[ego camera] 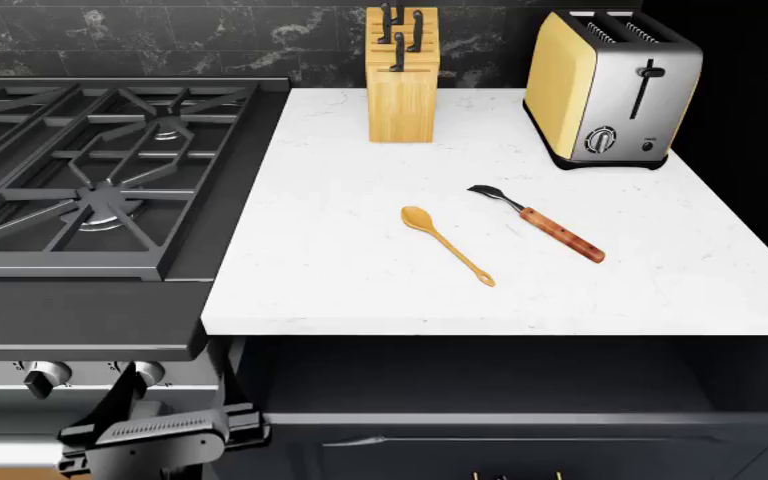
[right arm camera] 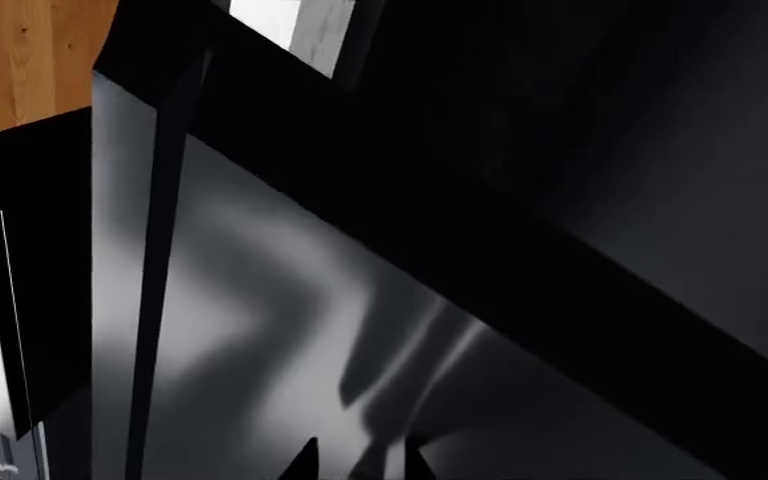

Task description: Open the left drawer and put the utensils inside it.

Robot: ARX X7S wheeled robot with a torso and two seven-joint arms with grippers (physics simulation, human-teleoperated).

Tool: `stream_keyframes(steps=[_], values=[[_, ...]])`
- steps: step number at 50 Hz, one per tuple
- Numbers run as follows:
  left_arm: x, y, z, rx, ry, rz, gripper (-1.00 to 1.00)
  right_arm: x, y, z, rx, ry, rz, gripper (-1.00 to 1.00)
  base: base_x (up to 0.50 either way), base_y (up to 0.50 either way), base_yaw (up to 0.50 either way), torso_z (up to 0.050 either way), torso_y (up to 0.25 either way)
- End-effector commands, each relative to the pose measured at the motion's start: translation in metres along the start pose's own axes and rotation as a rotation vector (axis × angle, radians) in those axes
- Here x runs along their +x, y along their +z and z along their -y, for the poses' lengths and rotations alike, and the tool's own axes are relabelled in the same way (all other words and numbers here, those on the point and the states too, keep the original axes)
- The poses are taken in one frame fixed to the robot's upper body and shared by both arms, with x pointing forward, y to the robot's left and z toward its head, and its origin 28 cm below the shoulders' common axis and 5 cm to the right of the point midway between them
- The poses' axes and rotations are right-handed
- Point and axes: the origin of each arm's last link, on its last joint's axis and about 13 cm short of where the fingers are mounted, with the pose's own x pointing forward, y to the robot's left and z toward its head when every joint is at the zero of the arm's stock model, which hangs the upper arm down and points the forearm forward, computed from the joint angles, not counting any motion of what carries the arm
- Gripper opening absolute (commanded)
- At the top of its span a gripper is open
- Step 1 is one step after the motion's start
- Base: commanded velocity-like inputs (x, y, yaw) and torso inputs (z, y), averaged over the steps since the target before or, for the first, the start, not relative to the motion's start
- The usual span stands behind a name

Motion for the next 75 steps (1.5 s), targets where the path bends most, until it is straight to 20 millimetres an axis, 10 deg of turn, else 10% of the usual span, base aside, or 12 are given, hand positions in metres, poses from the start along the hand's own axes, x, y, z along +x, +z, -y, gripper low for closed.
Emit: stream_keyframes(steps=[1, 31, 59, 60, 75], values=[[0.002, 0.000, -0.003, 0.002, 0.005, -0.001, 1.00, -0.075, -0.027, 0.004, 0.057, -0.168, -0.179, -1.00, 0.00, 0.00, 0.00, 0.000, 0.000], [0.001, 0.001, -0.003, 0.004, 0.008, 0.003, 1.00, -0.123, -0.030, 0.005, 0.090, -0.056, -0.240, -1.00, 0.00, 0.00, 0.00, 0.000, 0.000], [0.001, 0.010, -0.007, -0.019, 0.021, 0.021, 1.00, -0.084, -0.005, -0.037, -0.059, 0.055, -0.225, -1.00, 0.00, 0.00, 0.00, 0.000, 0.000], [0.002, 0.014, -0.008, -0.021, 0.020, 0.026, 1.00, -0.078, -0.002, -0.041, -0.091, 0.053, -0.226, 1.00, 0.00, 0.00, 0.00, 0.000, 0.000], [0.004, 0.066, -0.011, 0.032, 0.011, 0.138, 1.00, -0.043, 0.047, -0.093, -0.402, 0.019, -0.143, 1.00, 0.00, 0.00, 0.00, 0.000, 0.000]])
